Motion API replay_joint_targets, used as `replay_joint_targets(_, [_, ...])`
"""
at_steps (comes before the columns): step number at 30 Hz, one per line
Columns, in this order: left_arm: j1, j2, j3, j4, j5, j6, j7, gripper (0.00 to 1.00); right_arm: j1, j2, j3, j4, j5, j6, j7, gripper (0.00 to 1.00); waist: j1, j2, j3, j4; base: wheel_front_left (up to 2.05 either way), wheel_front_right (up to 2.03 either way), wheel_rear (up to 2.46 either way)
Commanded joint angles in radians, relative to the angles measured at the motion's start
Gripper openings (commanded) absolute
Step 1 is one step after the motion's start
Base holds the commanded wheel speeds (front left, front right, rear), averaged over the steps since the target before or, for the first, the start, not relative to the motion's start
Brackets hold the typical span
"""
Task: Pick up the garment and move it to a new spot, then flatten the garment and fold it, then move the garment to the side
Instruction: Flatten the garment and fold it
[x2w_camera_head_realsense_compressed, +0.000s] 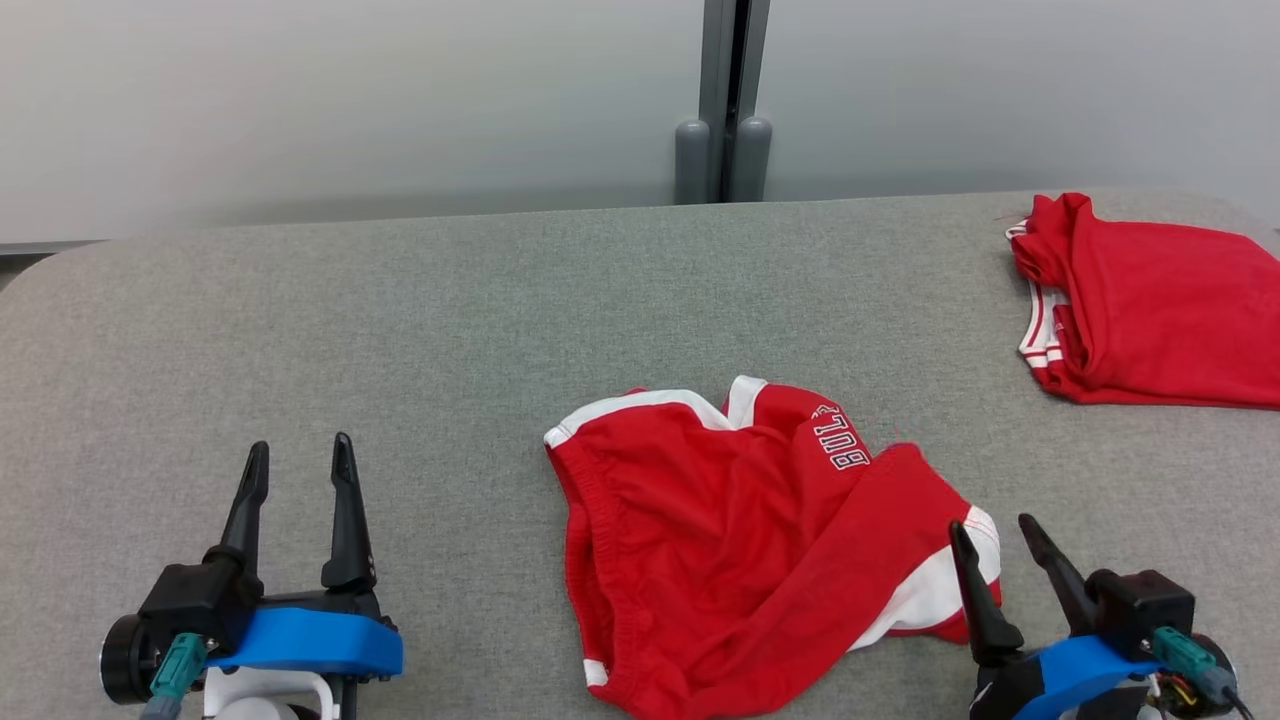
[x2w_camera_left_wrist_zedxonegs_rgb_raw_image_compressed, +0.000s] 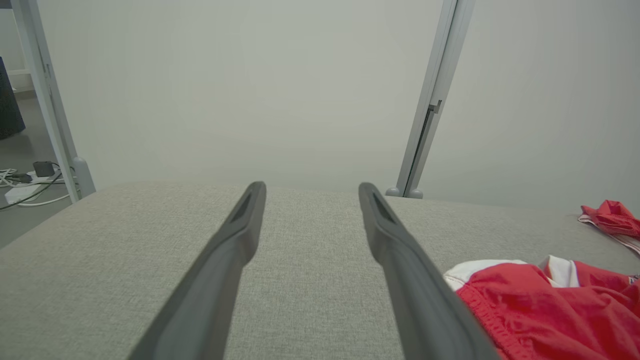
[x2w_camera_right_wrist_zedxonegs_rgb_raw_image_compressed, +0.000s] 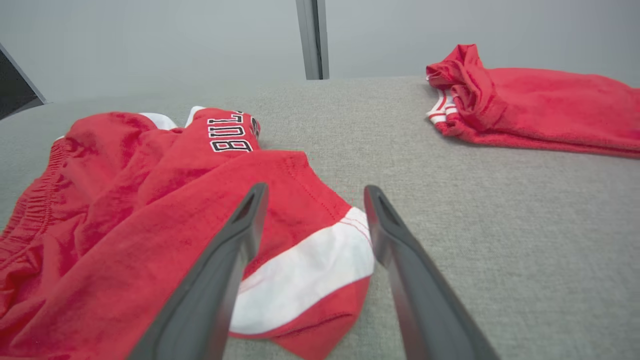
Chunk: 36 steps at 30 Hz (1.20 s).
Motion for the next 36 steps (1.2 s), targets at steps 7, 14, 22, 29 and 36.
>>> replay_joint_targets(7, [0.007,0.003,-0.003,0.0,0.009,-0.008,-0.004,1.0,-0.024,0.019,-0.03,-0.092,-0.014,0.0,-0.059,1.0,0.0,0.0,-0.008,0.002,0.0,0.0,0.0])
replay_joint_targets(14, [0.012,0.003,-0.021,-0.004,0.023,-0.014,-0.004,1.0,-0.057,0.028,-0.034,-0.122,-0.006,0.0,-0.106,1.0,0.0,0.0,-0.013,0.007,0.0,0.0,0.0])
replay_joint_targets(22, [0.015,0.01,-0.127,0.019,0.051,-0.031,-0.003,1.0,-0.064,0.03,-0.028,-0.088,0.011,0.0,-0.113,1.0,0.0,0.0,-0.019,0.014,0.0,0.0,0.0])
replay_joint_targets(29, [0.015,0.04,-0.316,0.046,0.052,-0.042,0.043,1.0,-0.07,0.03,-0.024,-0.073,0.011,0.0,-0.113,1.0,0.0,0.0,-0.019,0.006,0.0,0.0,0.0])
replay_joint_targets(36, [0.019,0.108,-0.514,0.043,-0.016,-0.04,0.11,1.0,-0.067,0.03,-0.027,-0.077,0.008,0.0,-0.113,1.0,0.0,0.0,-0.014,-0.003,0.0,0.0,0.0])
